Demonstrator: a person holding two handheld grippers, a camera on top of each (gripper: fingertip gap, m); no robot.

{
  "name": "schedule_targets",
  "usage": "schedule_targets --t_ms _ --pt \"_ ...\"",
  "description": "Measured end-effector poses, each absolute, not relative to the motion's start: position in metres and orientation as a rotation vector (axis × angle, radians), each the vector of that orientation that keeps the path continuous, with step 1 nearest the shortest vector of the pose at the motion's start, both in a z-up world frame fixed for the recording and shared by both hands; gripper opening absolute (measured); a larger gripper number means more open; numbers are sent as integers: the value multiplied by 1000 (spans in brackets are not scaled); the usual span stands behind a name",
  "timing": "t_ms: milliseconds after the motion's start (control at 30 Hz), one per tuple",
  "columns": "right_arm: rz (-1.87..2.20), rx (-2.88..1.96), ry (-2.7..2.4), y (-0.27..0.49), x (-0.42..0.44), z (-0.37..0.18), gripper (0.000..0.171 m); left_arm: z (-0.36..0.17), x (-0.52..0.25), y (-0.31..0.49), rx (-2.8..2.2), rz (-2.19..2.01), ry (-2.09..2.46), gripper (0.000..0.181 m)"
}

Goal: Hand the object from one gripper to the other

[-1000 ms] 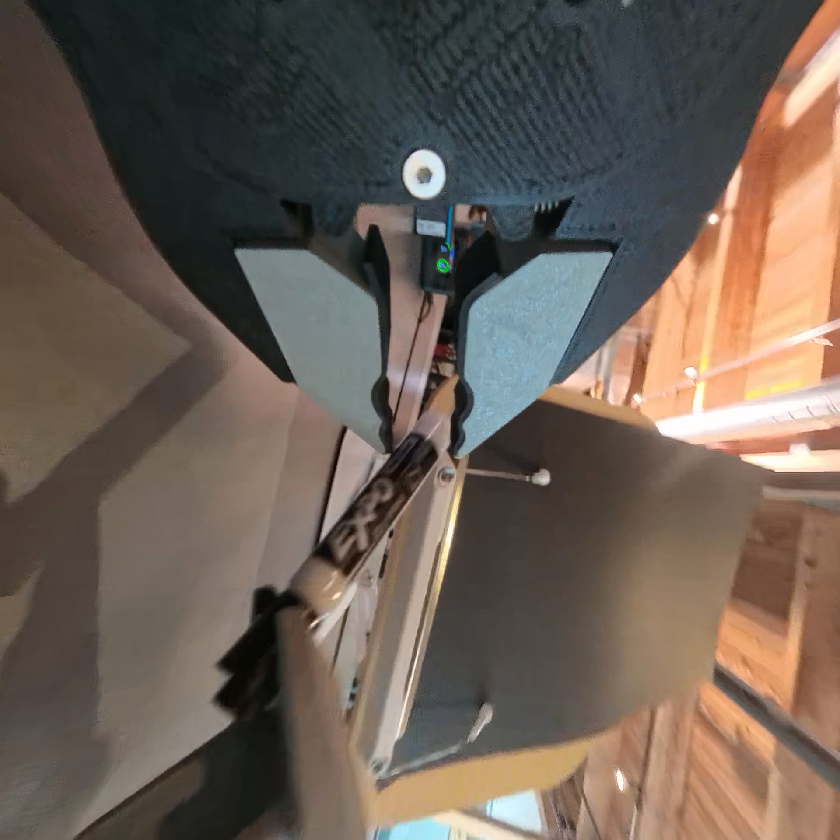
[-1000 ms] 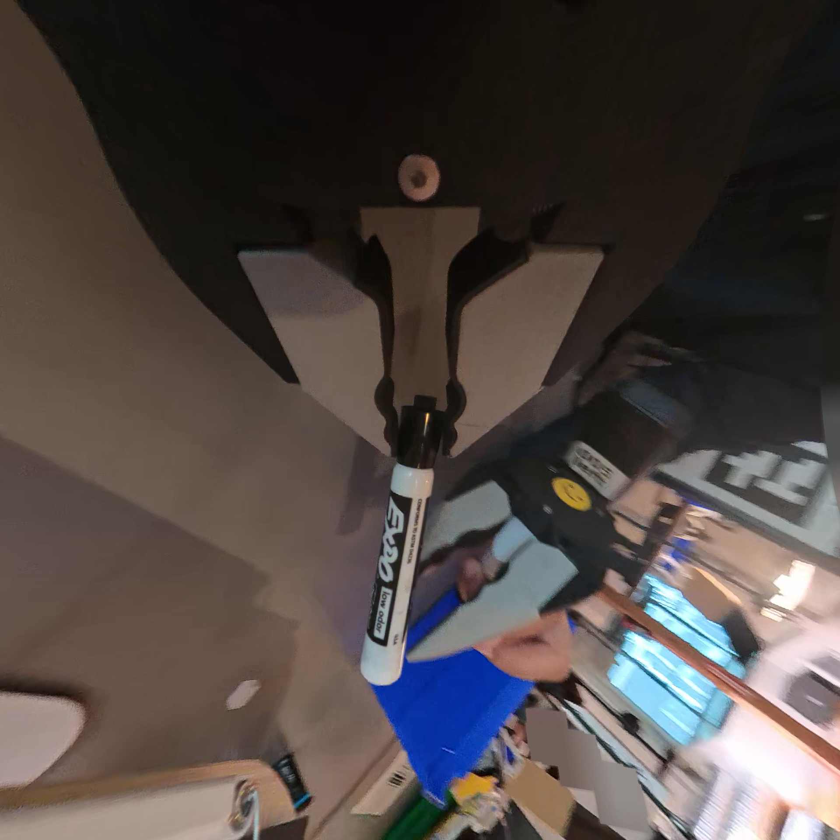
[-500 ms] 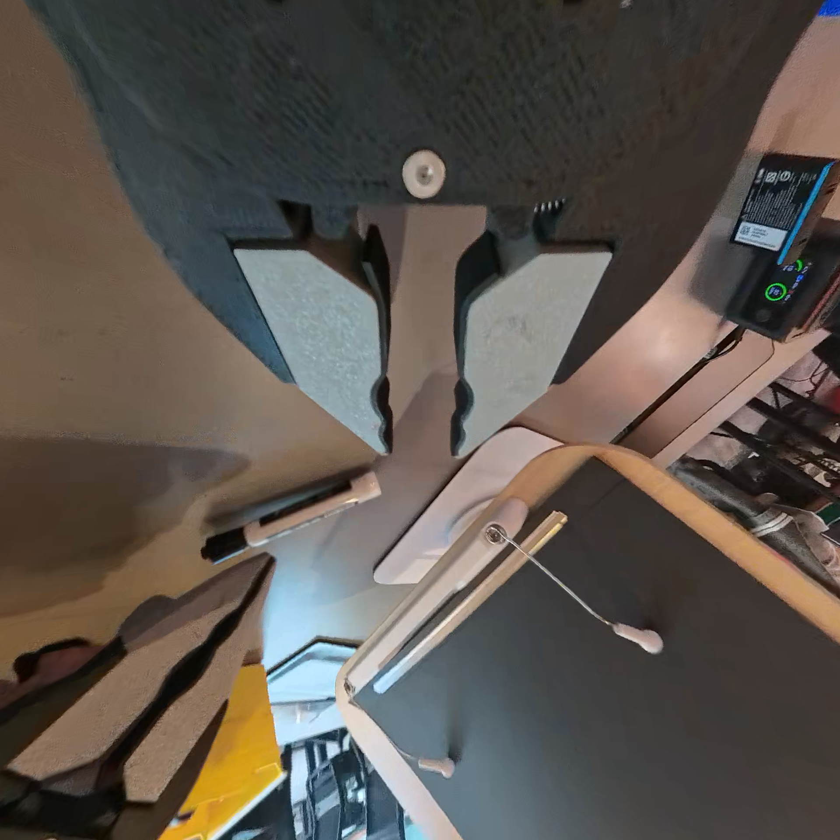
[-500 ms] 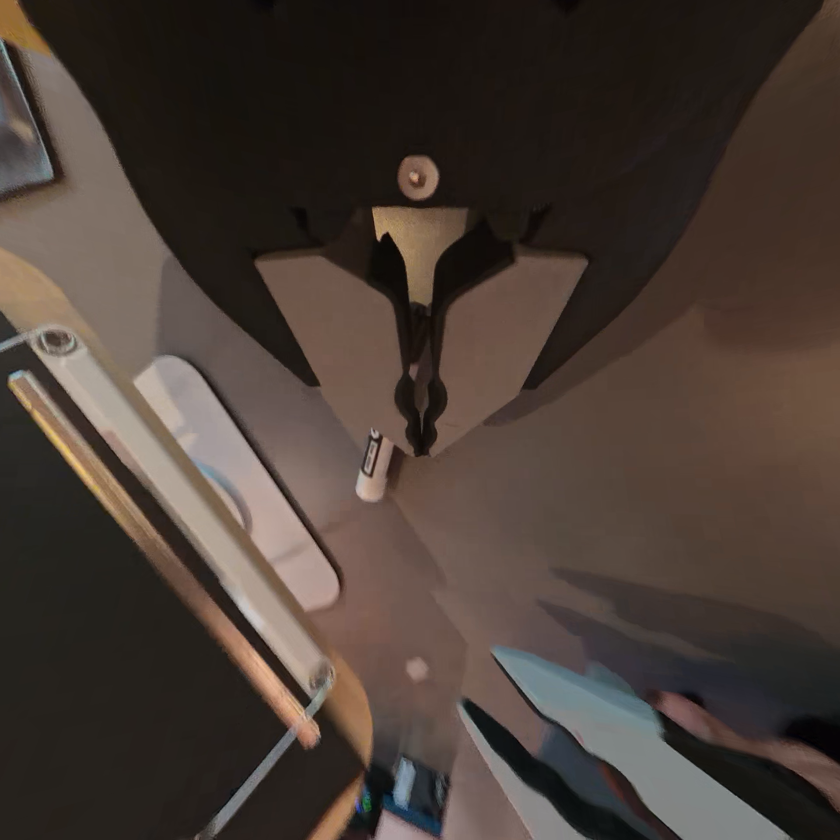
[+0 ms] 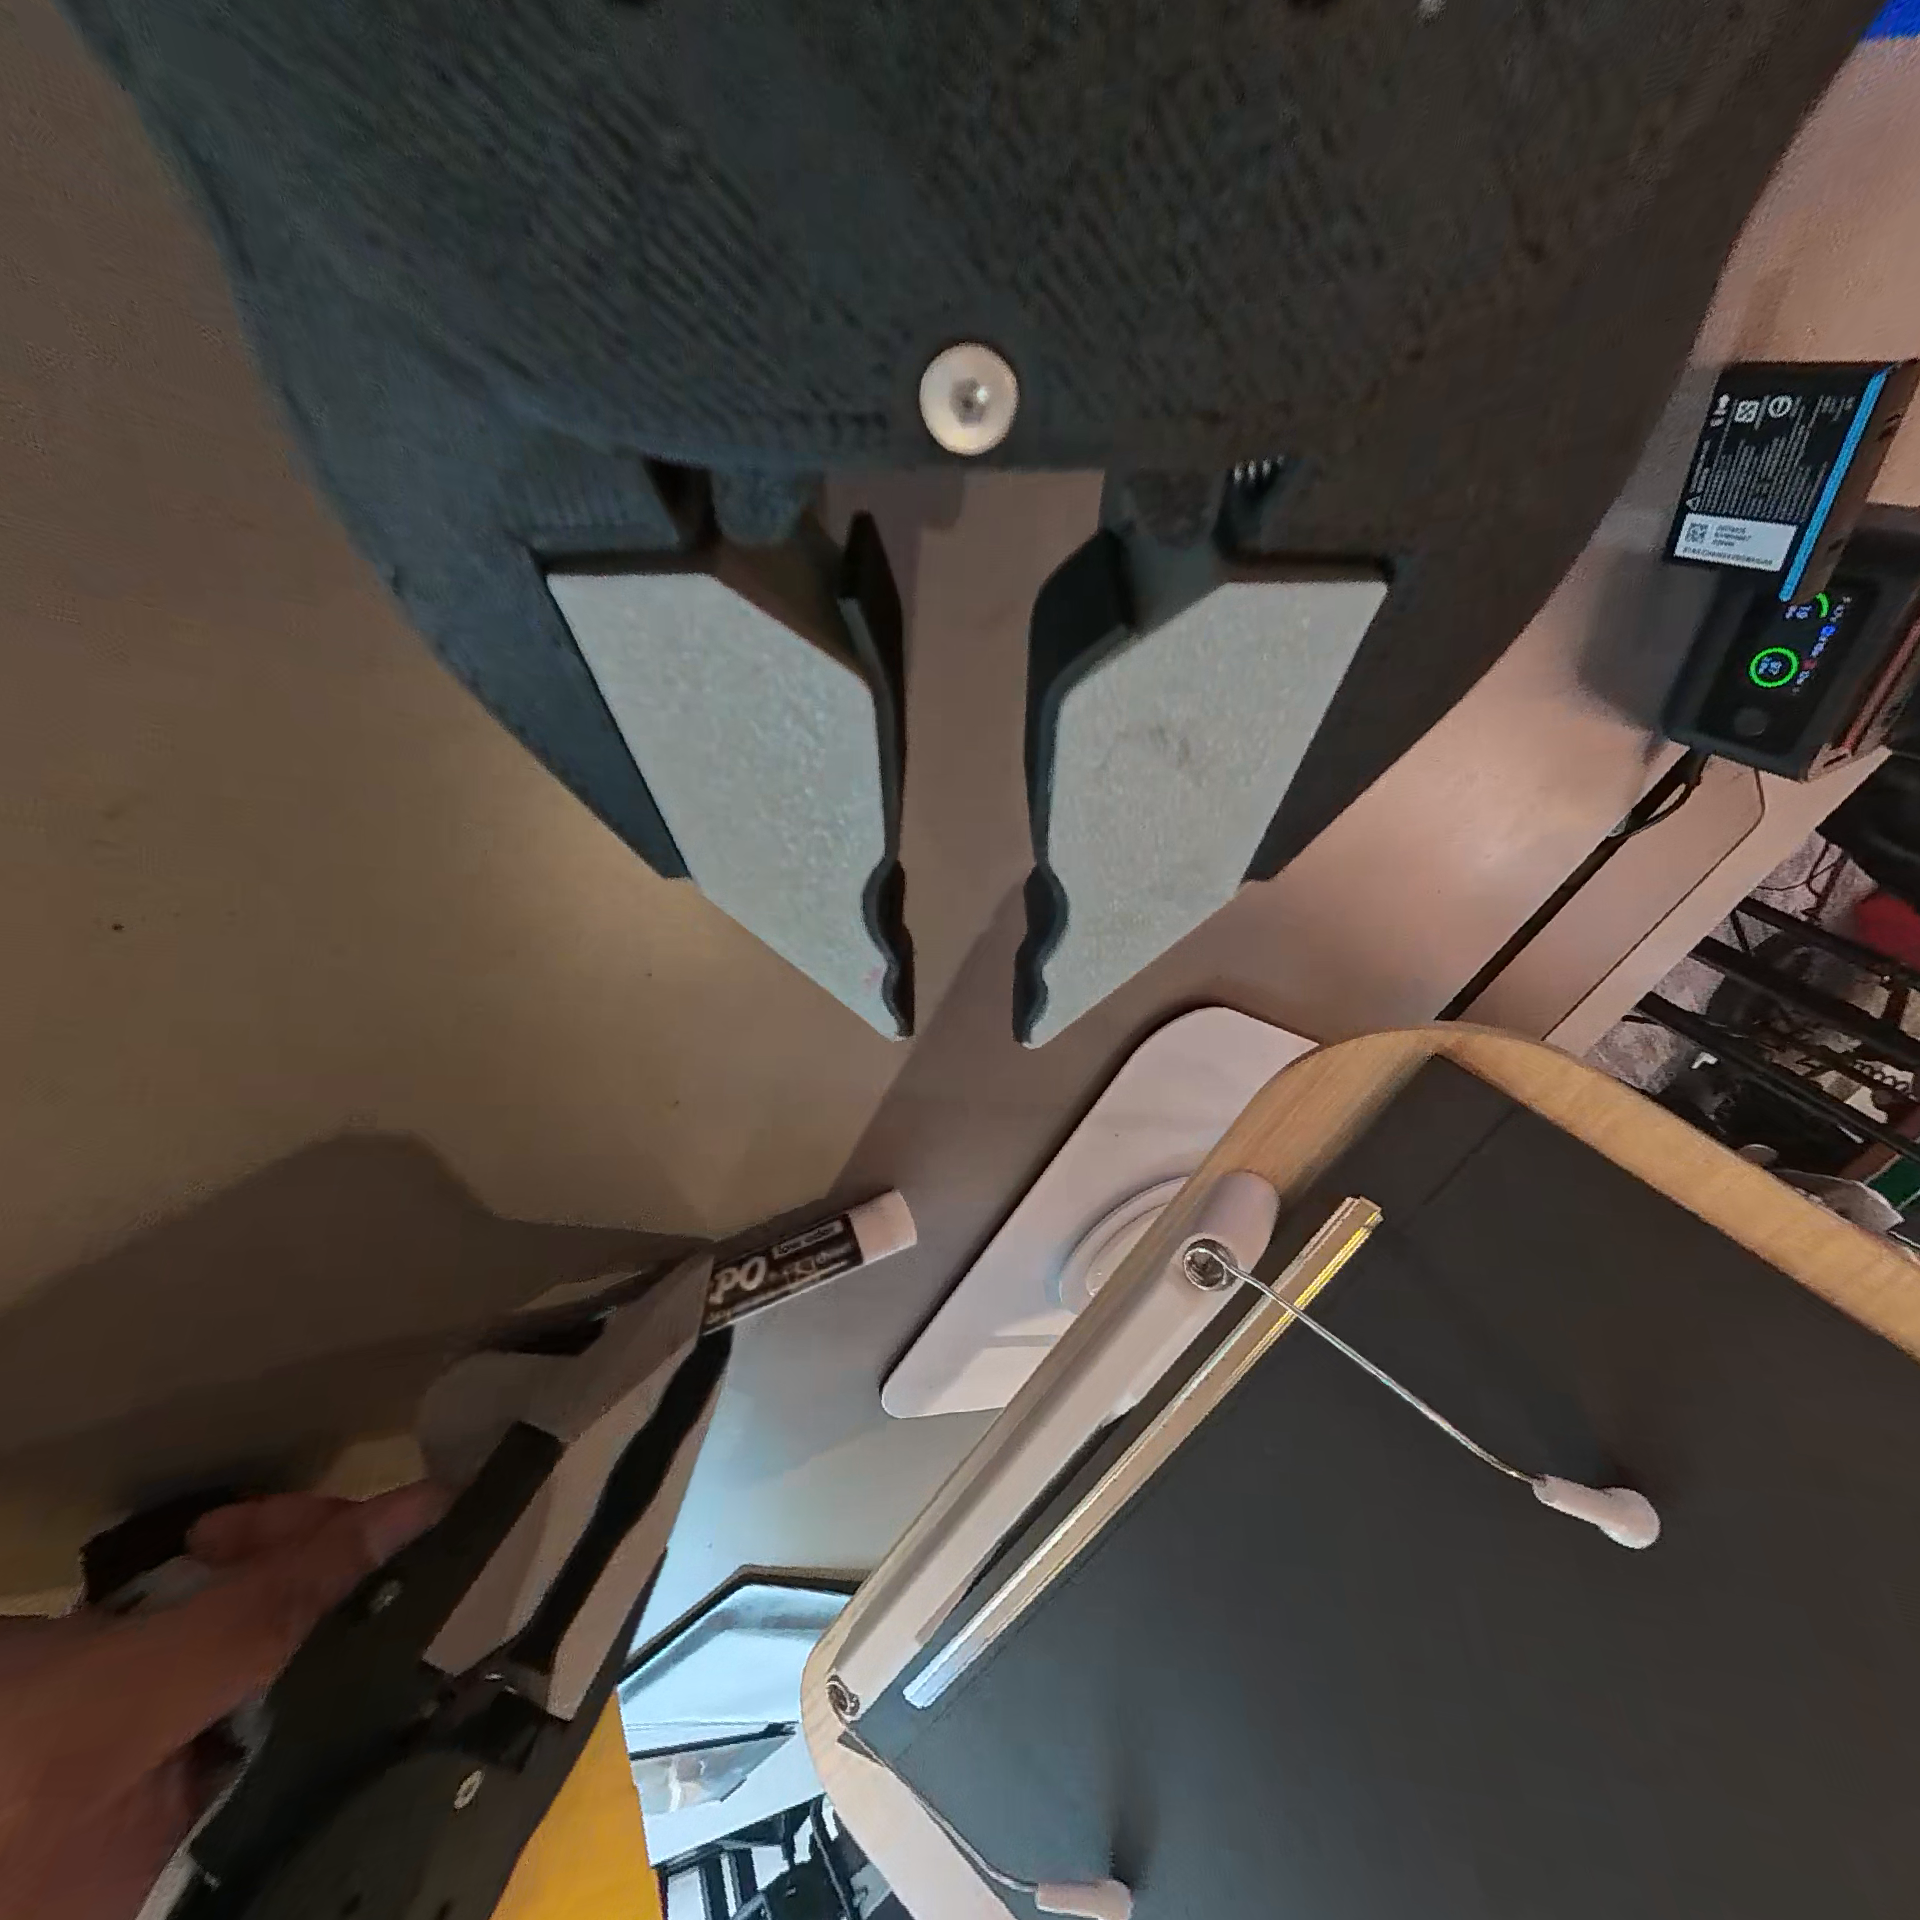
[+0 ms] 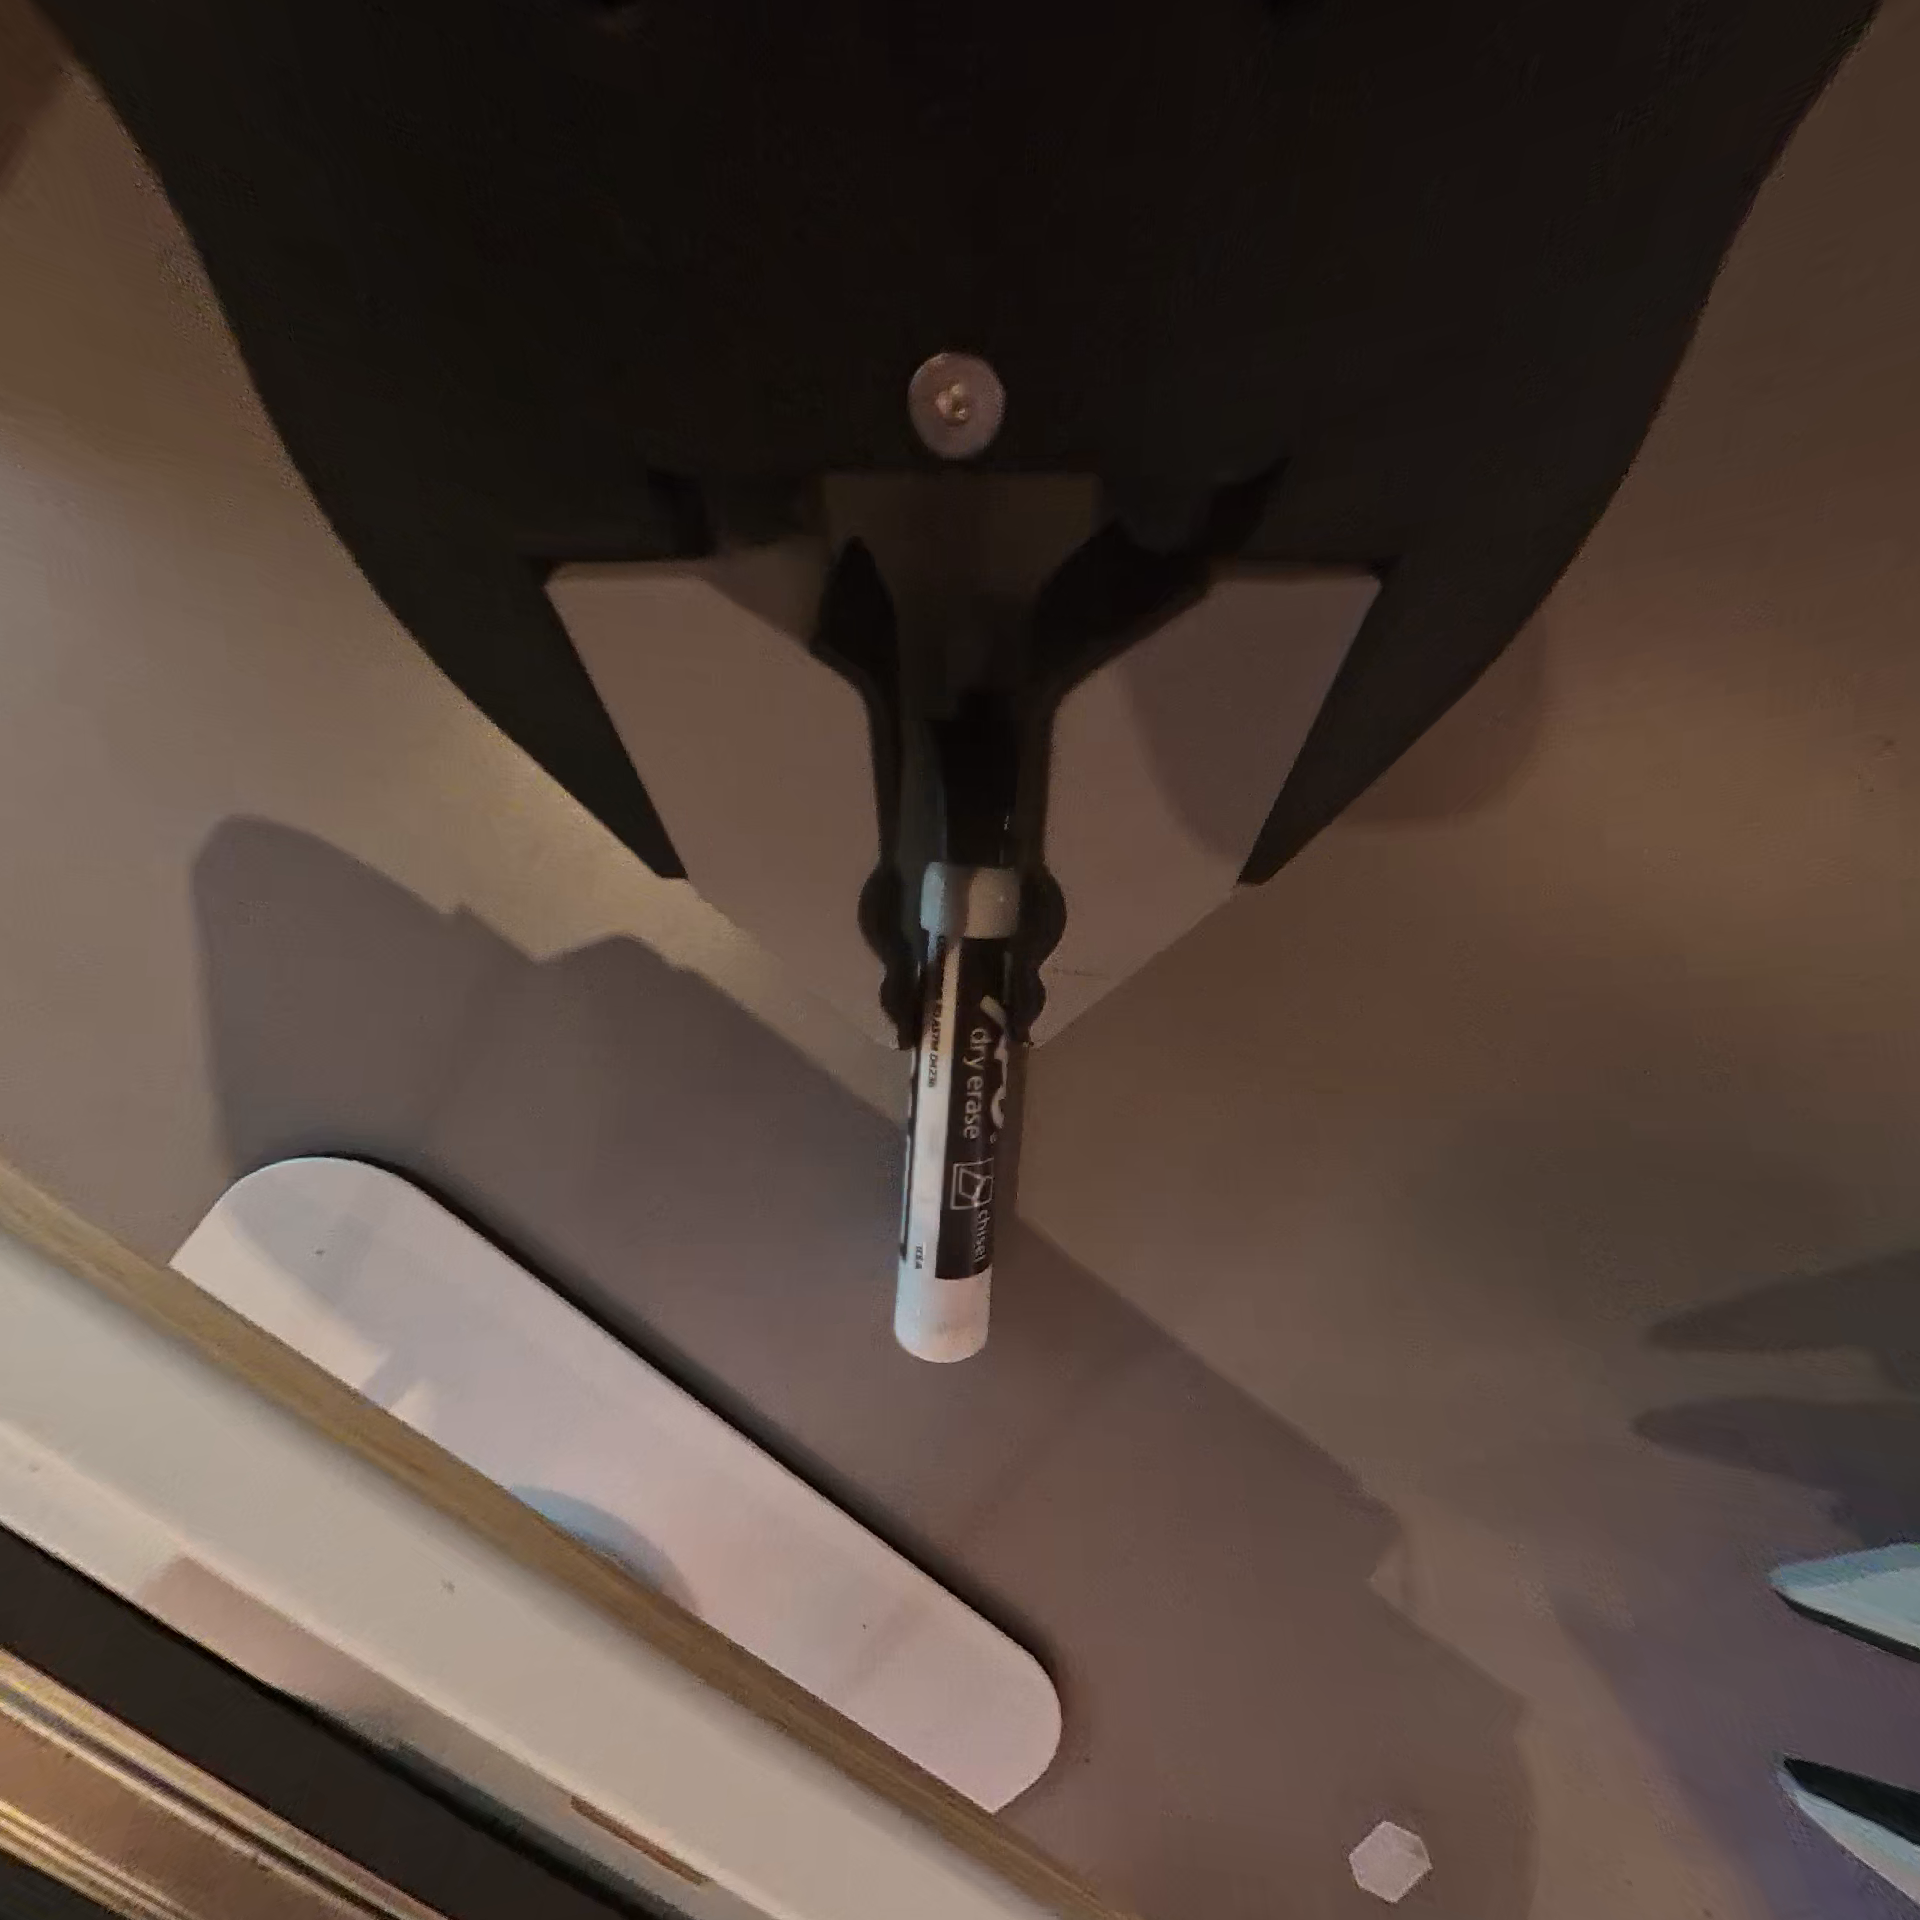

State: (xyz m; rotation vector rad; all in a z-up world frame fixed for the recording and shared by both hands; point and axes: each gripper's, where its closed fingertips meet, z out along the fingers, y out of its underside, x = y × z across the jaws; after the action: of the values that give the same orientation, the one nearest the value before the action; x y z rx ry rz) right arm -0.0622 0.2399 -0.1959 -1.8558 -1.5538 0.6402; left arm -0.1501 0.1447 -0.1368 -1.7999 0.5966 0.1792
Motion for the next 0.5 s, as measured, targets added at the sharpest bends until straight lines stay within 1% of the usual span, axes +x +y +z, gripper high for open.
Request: schedule_targets --t_ms 133,267,367,500 --pt "653 -1848 -1618 230 -58 -193 14 -140 -143 143 -1795 186 651 19" --pt "912 -1727 -1652 197 -70 -163 14 -145 -135 143 -1760 288 744 30" --pt "1045 -1699 -1726 171 -72 -158 14 -142 -127 144 -1665 458 841 37" --pt "1266 -1667 -1788 137 -76 -149 14 -137 -106 139 -1422 743 1083 31"
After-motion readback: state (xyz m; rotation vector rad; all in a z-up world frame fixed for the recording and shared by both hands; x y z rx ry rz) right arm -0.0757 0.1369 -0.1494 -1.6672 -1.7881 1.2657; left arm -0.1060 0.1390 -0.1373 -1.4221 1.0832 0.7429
